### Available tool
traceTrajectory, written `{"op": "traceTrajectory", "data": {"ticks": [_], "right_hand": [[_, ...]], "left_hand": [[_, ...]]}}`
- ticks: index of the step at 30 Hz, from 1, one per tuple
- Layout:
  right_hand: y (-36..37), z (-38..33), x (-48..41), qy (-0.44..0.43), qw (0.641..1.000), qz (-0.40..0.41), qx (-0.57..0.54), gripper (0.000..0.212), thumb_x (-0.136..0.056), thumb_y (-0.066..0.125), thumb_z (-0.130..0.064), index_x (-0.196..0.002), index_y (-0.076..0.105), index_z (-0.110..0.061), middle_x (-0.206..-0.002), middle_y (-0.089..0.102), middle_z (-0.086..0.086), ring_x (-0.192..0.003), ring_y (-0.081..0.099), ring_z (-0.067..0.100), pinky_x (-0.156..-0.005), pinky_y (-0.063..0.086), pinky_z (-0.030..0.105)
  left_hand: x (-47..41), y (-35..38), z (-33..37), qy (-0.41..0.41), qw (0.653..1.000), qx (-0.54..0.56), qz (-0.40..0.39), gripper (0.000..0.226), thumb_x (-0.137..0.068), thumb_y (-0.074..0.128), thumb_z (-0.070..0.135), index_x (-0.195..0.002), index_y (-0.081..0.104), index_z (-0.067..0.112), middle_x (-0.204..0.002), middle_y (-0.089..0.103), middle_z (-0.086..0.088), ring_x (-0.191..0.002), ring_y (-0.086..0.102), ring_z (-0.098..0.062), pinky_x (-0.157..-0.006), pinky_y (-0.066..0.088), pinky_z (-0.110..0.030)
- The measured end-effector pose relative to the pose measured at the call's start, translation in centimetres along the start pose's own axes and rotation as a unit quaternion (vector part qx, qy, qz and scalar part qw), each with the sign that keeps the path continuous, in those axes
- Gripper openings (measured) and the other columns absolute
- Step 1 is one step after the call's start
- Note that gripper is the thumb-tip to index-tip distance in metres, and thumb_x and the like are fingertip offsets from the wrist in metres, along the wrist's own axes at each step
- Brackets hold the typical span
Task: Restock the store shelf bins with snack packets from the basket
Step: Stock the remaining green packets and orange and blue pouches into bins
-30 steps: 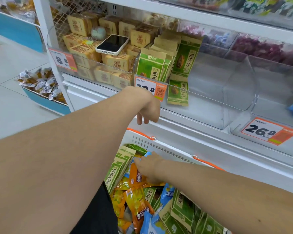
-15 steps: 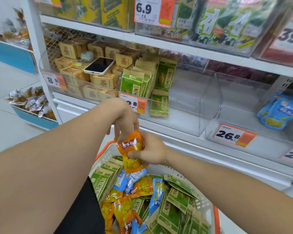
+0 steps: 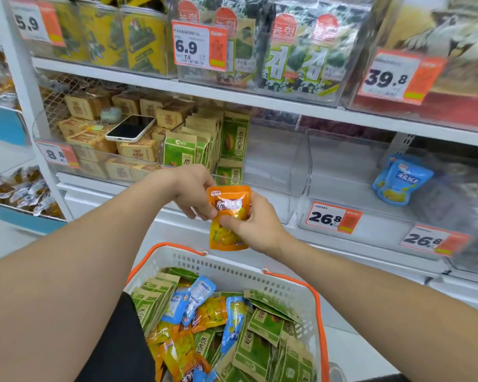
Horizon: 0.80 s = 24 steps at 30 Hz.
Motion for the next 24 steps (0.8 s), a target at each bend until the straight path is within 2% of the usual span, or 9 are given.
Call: {"op": "traceTrajectory", "data": {"ticks": [2, 4, 7, 11, 13, 15, 18, 21, 24], "right_hand": [[-2.6, -1.7, 0.4, -0.009, 0.997, 0.073, -0.038, 0.042, -0.079, 0.079, -0.034, -0.111, 0.053, -0.031, -0.097, 0.066, -0.01, -0.088, 0.068, 0.01, -0.079, 0.06, 0.041], [-5.2, -2.8, 0.3, 0.001, 0.985, 0.131, -0.109, 0.046, -0.083, 0.074, -0.031, -0.118, 0.045, -0.024, -0.099, 0.063, -0.005, -0.09, 0.069, 0.018, -0.073, 0.062, 0.047], [-9.1, -2.9, -1.4, 0.048, 0.966, 0.184, -0.176, 0.051, -0.079, 0.071, -0.032, -0.118, 0.041, -0.021, -0.102, 0.064, 0.002, -0.09, 0.072, 0.028, -0.066, 0.063, 0.055], [-14.7, -1.5, -4.0, 0.107, 0.95, 0.227, -0.187, 0.068, -0.059, 0.07, -0.046, -0.114, 0.056, -0.01, -0.094, 0.076, 0.003, -0.089, 0.075, 0.028, -0.084, 0.062, 0.048], [-17.5, 0.4, -5.2, 0.126, 0.94, 0.255, -0.19, 0.071, -0.052, 0.071, -0.051, -0.111, 0.057, -0.014, -0.096, 0.075, 0.004, -0.09, 0.074, 0.027, -0.083, 0.061, 0.048], [-19.3, 1.5, -5.8, 0.15, 0.927, 0.276, -0.203, 0.069, -0.048, 0.071, -0.052, -0.106, 0.063, -0.016, -0.095, 0.076, 0.008, -0.086, 0.075, 0.03, -0.077, 0.063, 0.056], [-21.0, 4.2, -7.5, 0.173, 0.922, 0.286, -0.196, 0.056, -0.053, 0.071, -0.046, -0.102, 0.066, -0.018, -0.1, 0.075, 0.008, -0.091, 0.074, 0.033, -0.072, 0.063, 0.056], [-22.1, 2.5, -6.7, 0.167, 0.921, 0.325, -0.135, 0.049, -0.075, 0.073, -0.045, -0.115, 0.06, -0.019, -0.117, 0.069, 0.005, -0.111, 0.066, 0.03, -0.093, 0.056, 0.041], [-23.4, 3.5, -7.8, 0.177, 0.915, 0.342, -0.119, 0.048, -0.092, 0.064, -0.034, -0.133, 0.054, -0.012, -0.131, 0.062, 0.011, -0.121, 0.059, 0.031, -0.102, 0.049, 0.038]], "left_hand": [[0.4, -0.8, 1.7, 0.051, 0.993, 0.09, 0.054, 0.025, -0.083, 0.087, 0.01, -0.103, 0.073, 0.005, -0.088, 0.08, -0.01, -0.084, 0.079, -0.018, -0.074, 0.064, -0.034], [0.8, -1.6, 3.4, 0.111, 0.97, 0.179, 0.121, 0.025, -0.084, 0.088, 0.019, -0.093, 0.073, 0.002, -0.079, 0.078, -0.011, -0.071, 0.076, -0.017, -0.066, 0.062, -0.03], [0.3, -1.6, 5.3, 0.156, 0.944, 0.206, 0.205, 0.031, -0.095, 0.077, 0.03, -0.086, 0.07, 0.001, -0.064, 0.068, -0.01, -0.054, 0.065, -0.017, -0.054, 0.057, -0.029], [-1.1, -0.8, 7.8, 0.195, 0.93, 0.086, 0.301, 0.02, -0.097, 0.069, 0.026, -0.081, 0.073, 0.015, -0.06, 0.07, 0.0, -0.054, 0.063, -0.012, -0.06, 0.048, -0.025], [-1.3, -0.2, 9.5, 0.214, 0.915, 0.009, 0.342, 0.014, -0.089, 0.068, 0.029, -0.077, 0.072, 0.023, -0.063, 0.068, 0.008, -0.063, 0.064, -0.008, -0.066, 0.053, -0.029], [-1.4, 0.9, 11.4, 0.244, 0.906, -0.027, 0.344, 0.012, -0.083, 0.064, 0.034, -0.077, 0.07, 0.026, -0.067, 0.068, 0.012, -0.07, 0.065, -0.008, -0.071, 0.057, -0.034], [-2.3, 2.8, 14.1, 0.289, 0.898, -0.051, 0.328, 0.016, -0.081, 0.058, 0.037, -0.086, 0.069, 0.028, -0.081, 0.066, 0.013, -0.076, 0.061, -0.01, -0.078, 0.056, -0.04], [-3.6, 4.3, 15.7, 0.3, 0.894, -0.085, 0.323, 0.024, -0.087, 0.057, 0.043, -0.104, 0.065, 0.029, -0.095, 0.061, 0.01, -0.083, 0.054, -0.013, -0.082, 0.054, -0.041], [-5.1, 5.3, 15.7, 0.267, 0.901, -0.128, 0.317, 0.025, -0.096, 0.058, 0.049, -0.109, 0.059, 0.029, -0.097, 0.064, 0.011, -0.087, 0.056, -0.018, -0.075, 0.052, -0.04]]}}
Point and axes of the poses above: each hand's wrist, its own x-axis away from the middle knuckle, its own y-axis out of the palm, z = x × y, the point moved 8 cm from there along -x, towards the middle knuckle
